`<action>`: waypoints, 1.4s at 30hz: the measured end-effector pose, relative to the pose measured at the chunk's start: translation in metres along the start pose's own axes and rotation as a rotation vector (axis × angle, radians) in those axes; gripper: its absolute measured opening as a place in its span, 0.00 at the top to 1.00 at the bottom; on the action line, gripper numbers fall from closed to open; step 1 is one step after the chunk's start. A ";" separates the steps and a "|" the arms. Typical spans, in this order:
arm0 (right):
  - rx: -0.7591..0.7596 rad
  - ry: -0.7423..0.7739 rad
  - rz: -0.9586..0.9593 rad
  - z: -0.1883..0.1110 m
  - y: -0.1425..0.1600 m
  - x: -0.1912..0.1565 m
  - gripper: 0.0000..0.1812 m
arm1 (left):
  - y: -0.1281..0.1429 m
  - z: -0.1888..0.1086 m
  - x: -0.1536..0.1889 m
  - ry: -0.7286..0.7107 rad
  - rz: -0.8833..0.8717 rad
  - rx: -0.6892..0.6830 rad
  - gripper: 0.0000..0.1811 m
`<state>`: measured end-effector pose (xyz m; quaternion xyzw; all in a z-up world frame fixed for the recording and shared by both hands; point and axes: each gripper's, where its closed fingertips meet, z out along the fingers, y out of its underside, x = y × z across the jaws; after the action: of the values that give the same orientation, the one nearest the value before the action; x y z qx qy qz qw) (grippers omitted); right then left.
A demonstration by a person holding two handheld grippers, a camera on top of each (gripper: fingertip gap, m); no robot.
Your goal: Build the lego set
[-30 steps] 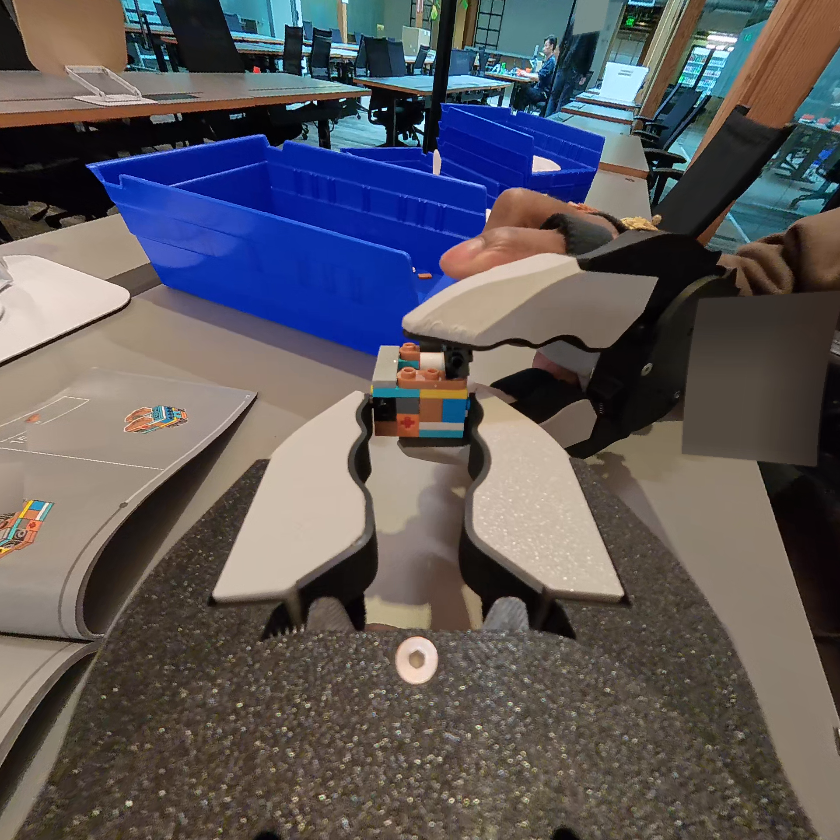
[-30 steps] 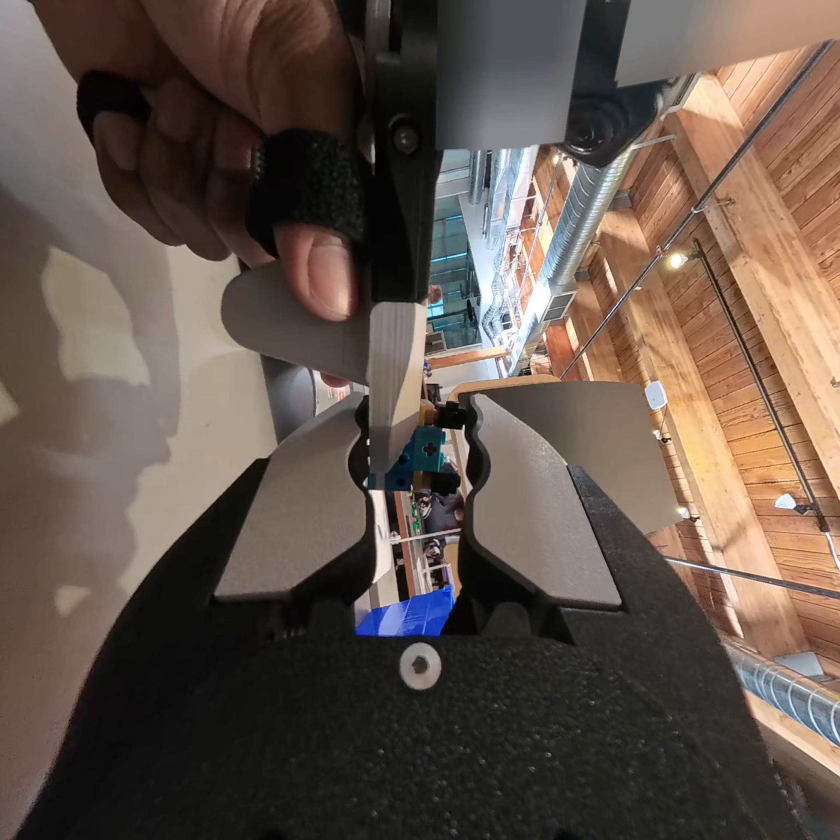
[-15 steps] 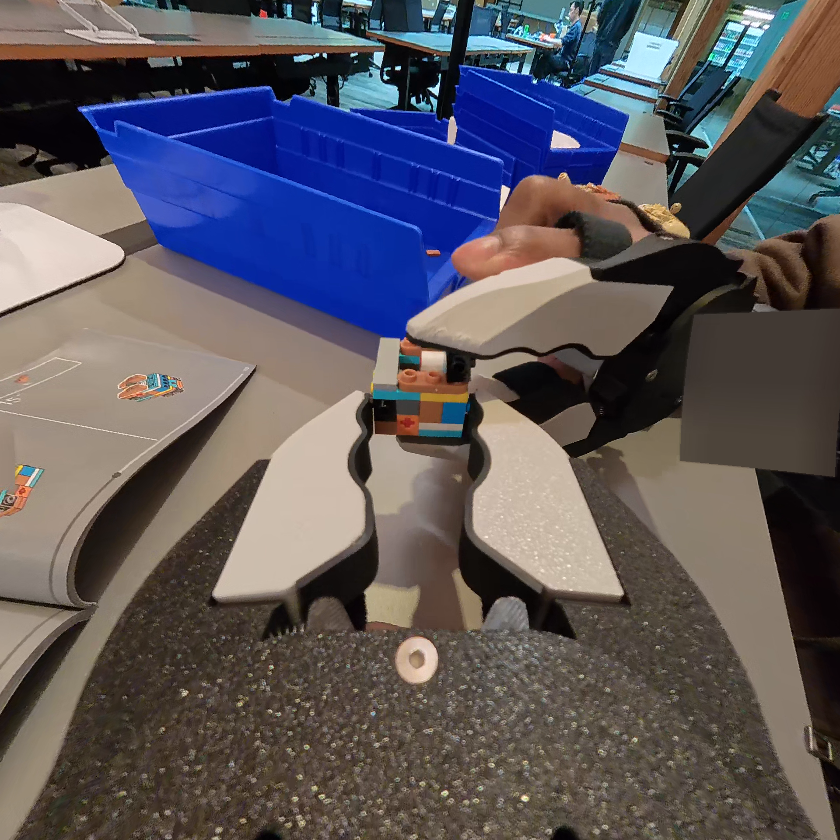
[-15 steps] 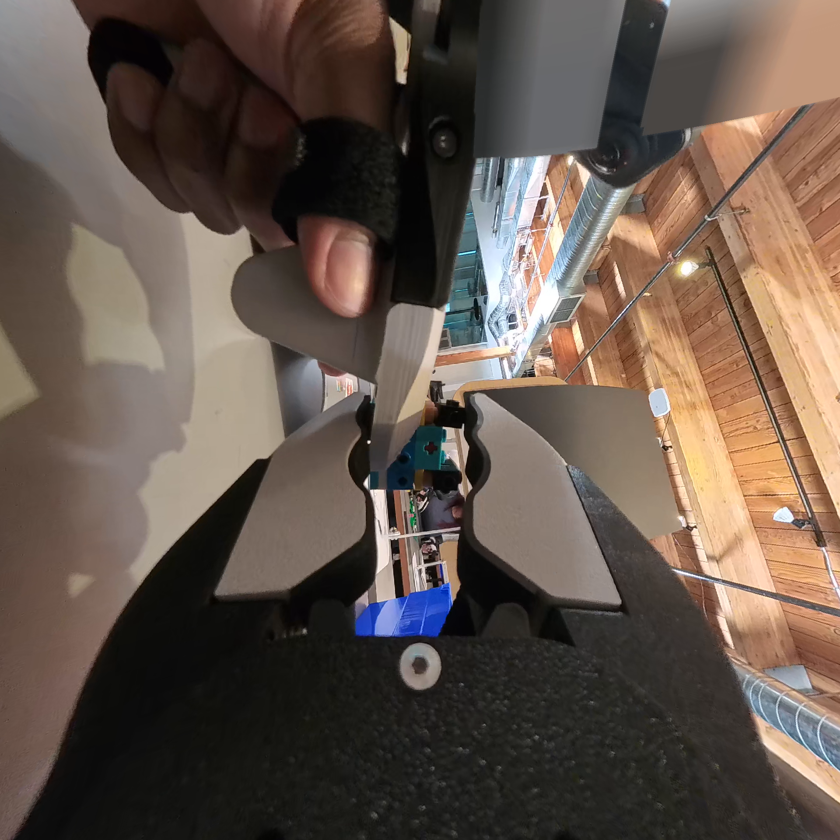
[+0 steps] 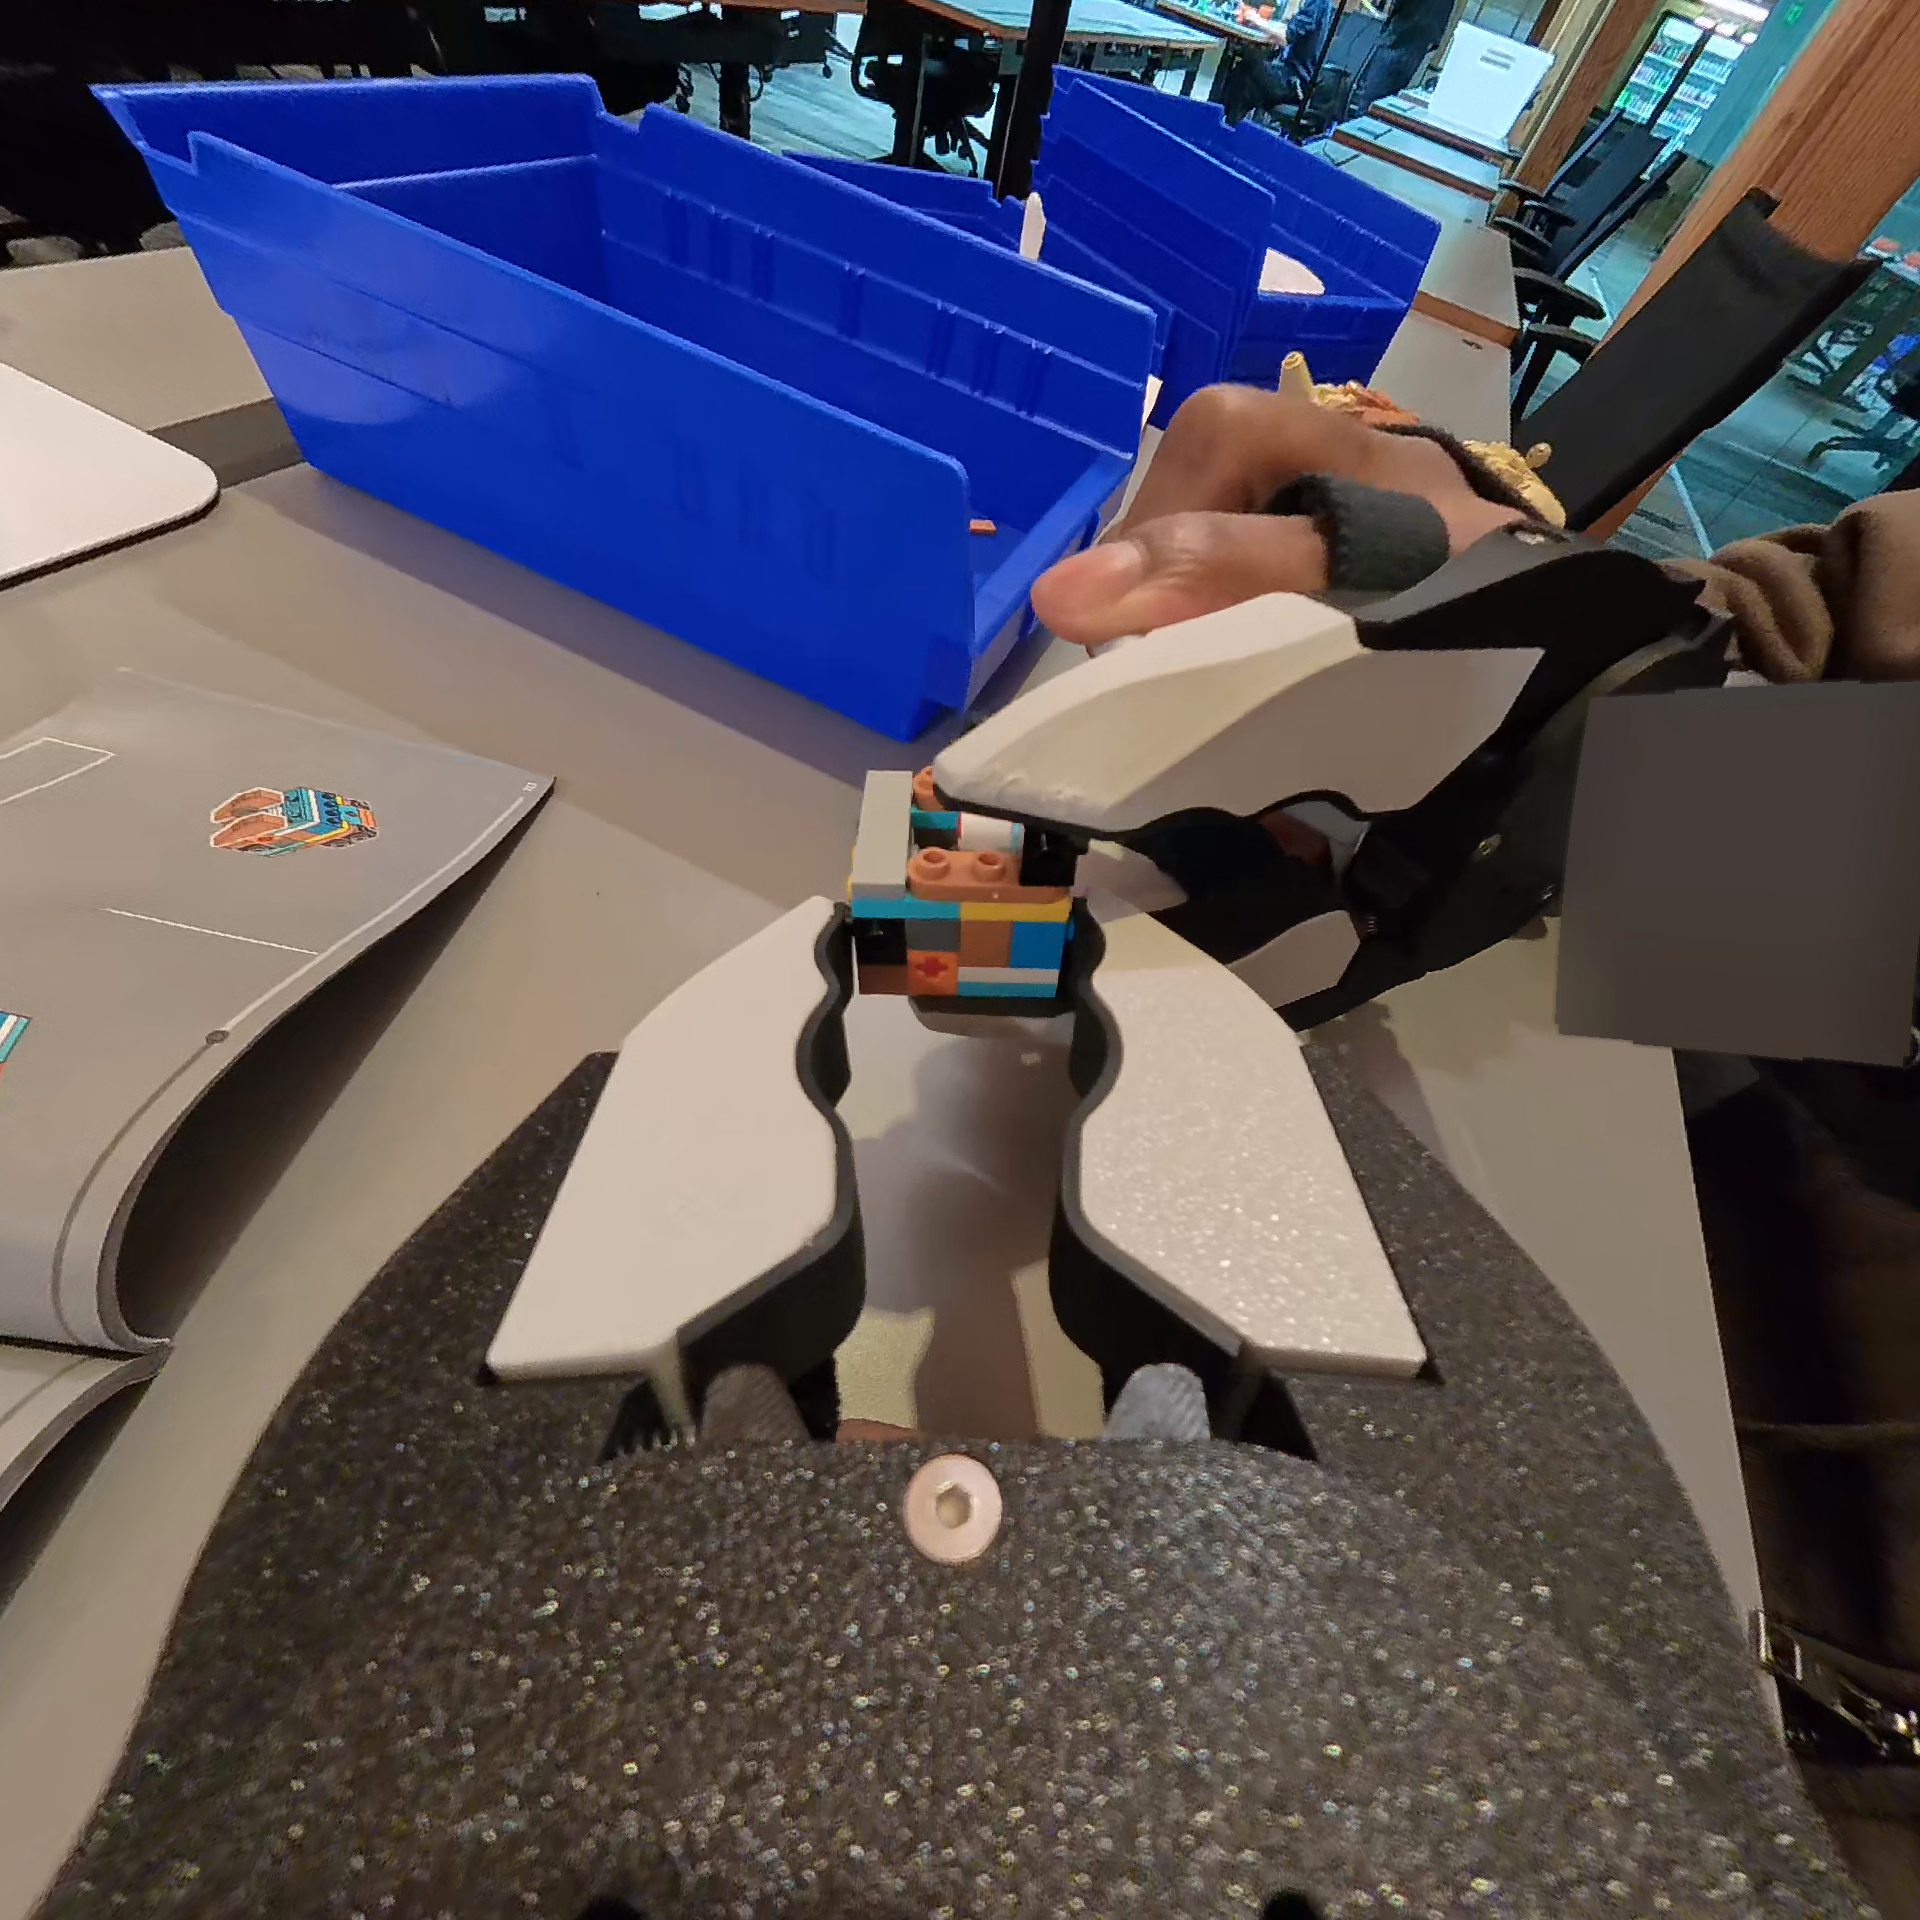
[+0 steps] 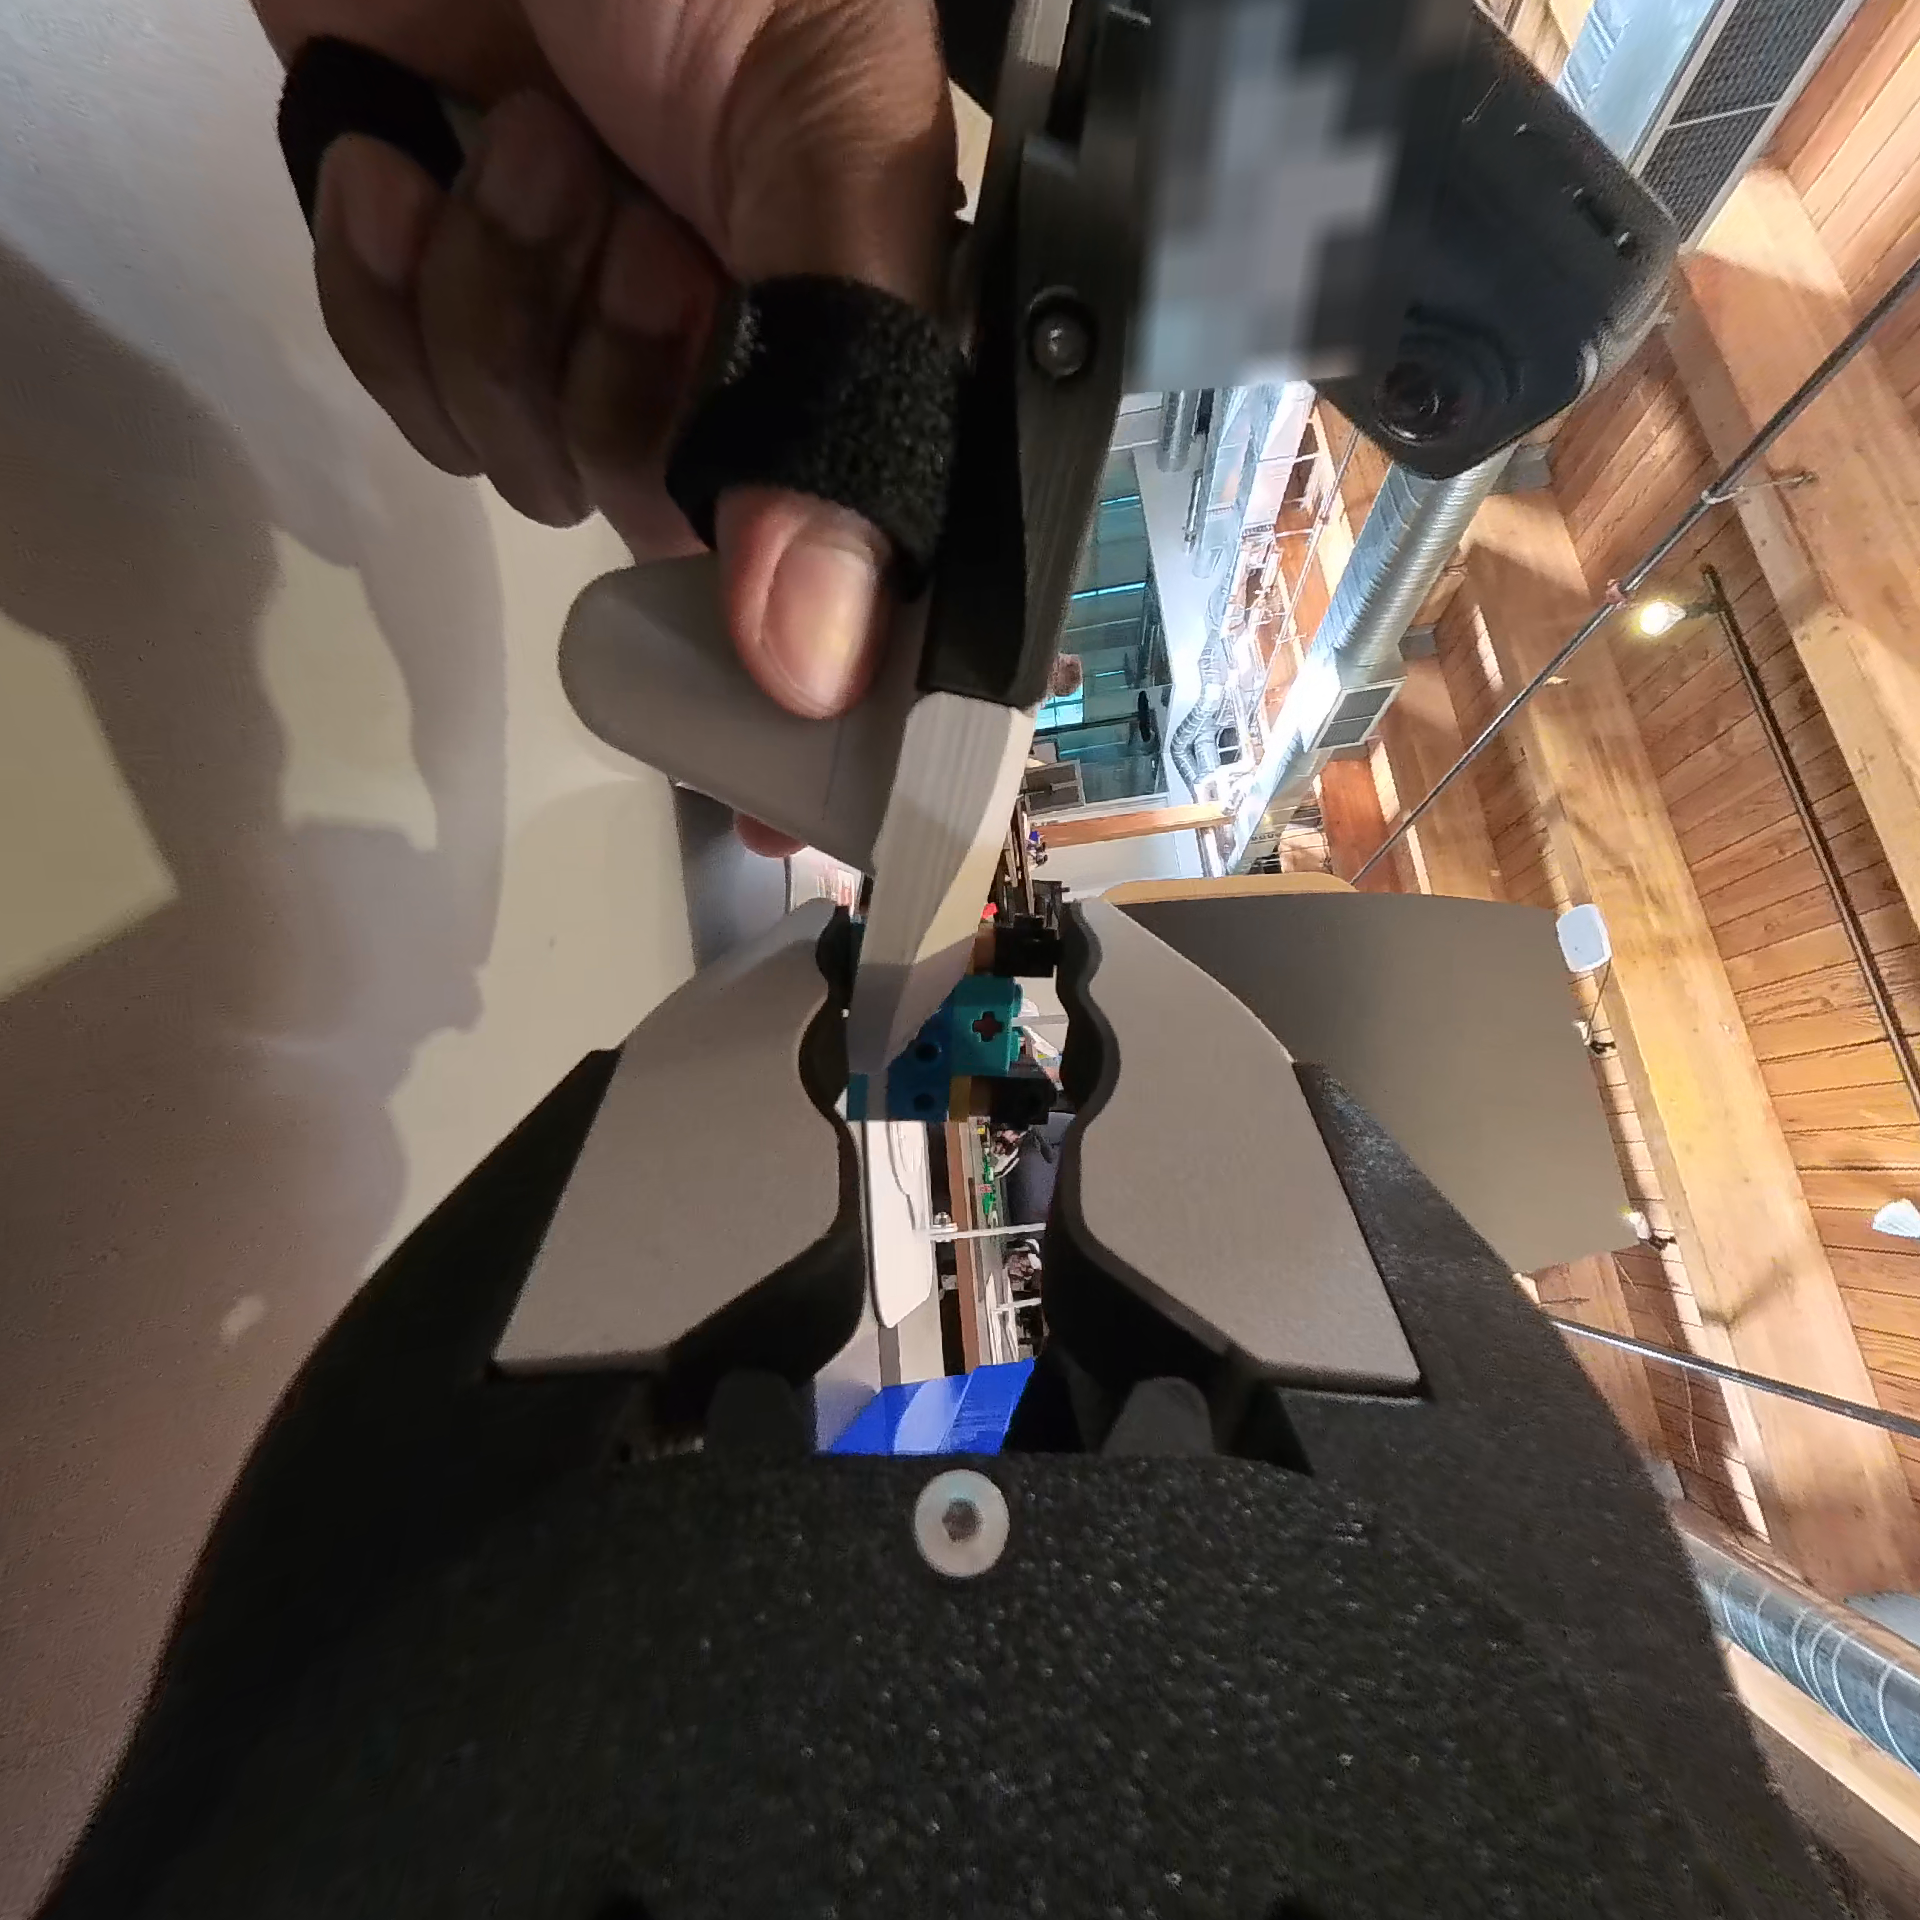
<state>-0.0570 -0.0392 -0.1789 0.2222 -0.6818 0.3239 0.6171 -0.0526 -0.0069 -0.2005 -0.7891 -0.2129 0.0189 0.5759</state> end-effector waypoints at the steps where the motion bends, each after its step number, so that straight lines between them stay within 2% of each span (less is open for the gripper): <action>1: 0.001 0.000 0.001 0.000 0.000 0.000 0.79 | 0.000 0.000 0.000 0.000 0.000 0.000 0.78; 11: -0.013 0.003 0.080 0.003 0.004 -0.005 0.79 | 0.004 0.003 -0.004 0.036 -0.028 0.028 0.78; 16: -0.028 -0.033 0.244 0.002 0.010 -0.006 0.69 | 0.002 0.003 -0.004 0.171 -0.171 0.113 0.78; 25: 0.062 -0.034 0.380 -0.015 0.006 0.005 0.68 | -0.007 -0.004 0.014 0.423 -0.313 0.171 0.78; 34: 0.157 -0.050 0.450 -0.028 0.000 0.013 0.66 | -0.011 -0.011 0.022 0.555 -0.404 0.184 0.78; 38: 0.205 -0.101 0.460 -0.036 0.001 0.011 0.65 | -0.008 -0.009 0.019 0.498 -0.337 0.172 0.78; 40: 0.265 -0.214 0.542 -0.048 0.002 0.005 0.66 | -0.002 -0.006 0.016 0.401 -0.182 0.144 0.78; 42: 0.312 -0.341 0.631 -0.065 0.009 -0.003 0.71 | 0.007 -0.003 0.013 0.310 -0.007 0.101 0.78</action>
<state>-0.0175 0.0135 -0.1813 0.1432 -0.7521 0.5560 0.3237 -0.0376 -0.0061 -0.2028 -0.7518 -0.1229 -0.0943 0.6410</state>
